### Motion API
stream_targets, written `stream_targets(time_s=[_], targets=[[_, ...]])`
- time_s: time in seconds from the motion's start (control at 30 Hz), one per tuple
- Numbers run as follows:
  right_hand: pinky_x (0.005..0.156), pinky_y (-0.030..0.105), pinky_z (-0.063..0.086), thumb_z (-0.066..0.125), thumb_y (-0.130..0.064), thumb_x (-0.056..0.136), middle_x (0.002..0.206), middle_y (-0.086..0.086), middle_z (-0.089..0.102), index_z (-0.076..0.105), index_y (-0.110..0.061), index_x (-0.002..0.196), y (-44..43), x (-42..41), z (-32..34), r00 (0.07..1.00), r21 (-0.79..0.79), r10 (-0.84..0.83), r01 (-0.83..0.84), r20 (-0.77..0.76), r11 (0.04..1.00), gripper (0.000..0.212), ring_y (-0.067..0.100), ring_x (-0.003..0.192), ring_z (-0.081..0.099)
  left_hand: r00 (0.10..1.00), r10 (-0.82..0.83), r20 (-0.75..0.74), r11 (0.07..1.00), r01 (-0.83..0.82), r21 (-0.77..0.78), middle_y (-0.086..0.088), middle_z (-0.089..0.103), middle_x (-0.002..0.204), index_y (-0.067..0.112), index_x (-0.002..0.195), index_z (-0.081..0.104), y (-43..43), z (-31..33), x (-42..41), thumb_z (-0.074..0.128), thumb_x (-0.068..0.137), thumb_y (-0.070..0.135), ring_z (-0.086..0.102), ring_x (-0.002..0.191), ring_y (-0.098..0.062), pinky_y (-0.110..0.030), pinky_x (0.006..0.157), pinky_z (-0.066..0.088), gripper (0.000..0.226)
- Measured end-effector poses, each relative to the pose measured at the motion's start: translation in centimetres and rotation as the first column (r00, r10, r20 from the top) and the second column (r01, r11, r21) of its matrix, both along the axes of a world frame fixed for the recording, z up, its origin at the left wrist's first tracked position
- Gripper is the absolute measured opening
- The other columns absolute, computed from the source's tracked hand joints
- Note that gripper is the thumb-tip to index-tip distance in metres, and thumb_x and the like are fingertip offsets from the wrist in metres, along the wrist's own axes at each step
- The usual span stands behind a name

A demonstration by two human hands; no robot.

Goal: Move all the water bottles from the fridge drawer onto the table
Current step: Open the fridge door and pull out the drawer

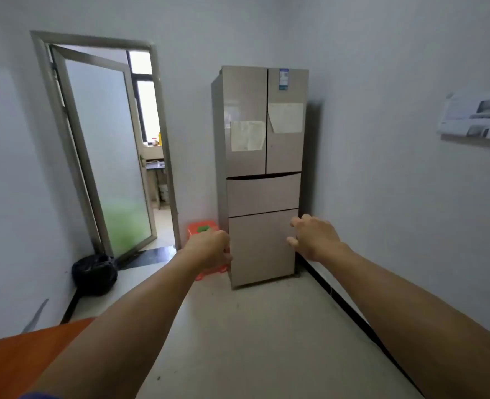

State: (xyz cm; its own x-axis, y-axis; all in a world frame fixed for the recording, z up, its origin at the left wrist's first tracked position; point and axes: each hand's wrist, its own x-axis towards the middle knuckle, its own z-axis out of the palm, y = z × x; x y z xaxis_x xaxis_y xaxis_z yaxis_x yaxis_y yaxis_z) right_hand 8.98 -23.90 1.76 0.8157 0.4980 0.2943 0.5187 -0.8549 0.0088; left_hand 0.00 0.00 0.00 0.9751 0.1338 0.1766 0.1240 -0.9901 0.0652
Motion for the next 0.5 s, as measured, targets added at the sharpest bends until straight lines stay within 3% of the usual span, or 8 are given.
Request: stream_targets(time_s=[0.1, 0.27, 0.5], targets=[[0.088, 0.043, 0.045, 0.05, -0.042, 0.092, 0.121, 0.011, 0.054, 0.046, -0.017, 0.128, 1.0, 3.3, -1.2, 1.0, -0.018, 0.0, 0.0, -0.02, 1.0, 0.044, 0.029, 0.105, 0.054, 1.0, 0.007, -0.021, 1.0, -0.007, -0.001, 0.002, 0.065, 0.083, 0.024, 0.092, 0.065, 0.8, -1.3, 3.1, 0.067, 0.079, 0.045, 0.06, 0.071, -0.018, -0.031, 0.065, 0.053, 0.025], [0.087, 0.044, 0.046, 0.051, -0.044, 0.091, 0.122, 0.011, 0.054, 0.048, -0.018, 0.127, 3.2, 11.0, -3.5, 0.998, -0.037, 0.014, -0.016, -0.066, 0.999, 0.044, 0.03, 0.107, 0.055, 0.998, 0.019, -0.053, 1.0, -0.02, -0.022, 0.01, 0.057, 0.07, 0.023, 0.093, 0.066, 2.4, -3.1, 9.9, 0.068, 0.081, 0.043, 0.052, 0.061, -0.006, -0.021, 0.05, 0.035, 0.024], [0.083, 0.041, 0.042, 0.051, -0.045, 0.091, 0.118, 0.009, 0.057, 0.051, -0.019, 0.122, 6.0, 22.8, -4.5, 0.995, -0.068, 0.042, -0.048, -0.088, 0.997, 0.041, 0.029, 0.101, 0.056, 0.992, 0.035, -0.122, 0.99, -0.051, -0.128, 0.004, 0.062, 0.083, 0.023, 0.088, 0.061, 4.4, -4.6, 19.2, 0.066, 0.085, 0.04, 0.059, 0.071, -0.011, -0.025, 0.062, 0.043, 0.018]])
